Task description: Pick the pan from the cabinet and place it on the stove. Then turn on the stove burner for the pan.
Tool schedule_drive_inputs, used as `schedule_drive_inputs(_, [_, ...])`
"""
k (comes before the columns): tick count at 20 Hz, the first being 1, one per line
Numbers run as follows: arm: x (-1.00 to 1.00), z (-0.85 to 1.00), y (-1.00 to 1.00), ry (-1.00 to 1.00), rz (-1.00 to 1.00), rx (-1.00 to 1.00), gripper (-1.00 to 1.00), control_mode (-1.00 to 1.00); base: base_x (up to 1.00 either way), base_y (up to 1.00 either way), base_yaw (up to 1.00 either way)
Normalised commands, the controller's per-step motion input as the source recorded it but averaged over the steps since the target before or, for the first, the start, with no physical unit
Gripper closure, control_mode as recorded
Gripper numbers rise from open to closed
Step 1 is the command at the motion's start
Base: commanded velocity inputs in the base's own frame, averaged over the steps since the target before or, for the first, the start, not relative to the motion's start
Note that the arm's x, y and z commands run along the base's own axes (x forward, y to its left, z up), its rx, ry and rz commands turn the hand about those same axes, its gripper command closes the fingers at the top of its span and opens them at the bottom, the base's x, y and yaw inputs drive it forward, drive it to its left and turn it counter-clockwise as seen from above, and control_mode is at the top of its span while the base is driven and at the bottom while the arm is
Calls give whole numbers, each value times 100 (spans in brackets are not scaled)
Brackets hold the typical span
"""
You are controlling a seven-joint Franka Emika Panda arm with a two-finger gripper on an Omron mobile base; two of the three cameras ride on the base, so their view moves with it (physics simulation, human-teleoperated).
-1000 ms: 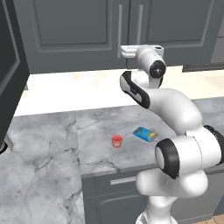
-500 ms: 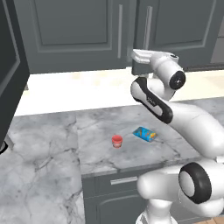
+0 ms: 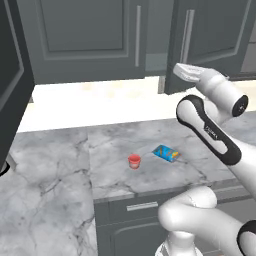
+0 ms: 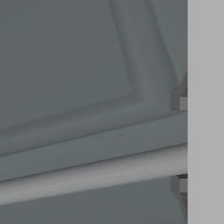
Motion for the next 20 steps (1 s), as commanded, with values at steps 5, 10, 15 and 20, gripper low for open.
schedule_drive_inputs(5, [-46,-3,-41,-2,4,7,-100,-100,0,0,0])
schedule_drive_inputs(10, [-61,0,-3,-15,-1,3,-100,-100,0,0,0])
schedule_drive_inputs(15, [-86,3,0,-23,3,0,-100,-100,0,0,0])
schedule_drive_inputs(20, [-83,16,20,-16,6,-6,-100,-100,0,0,0])
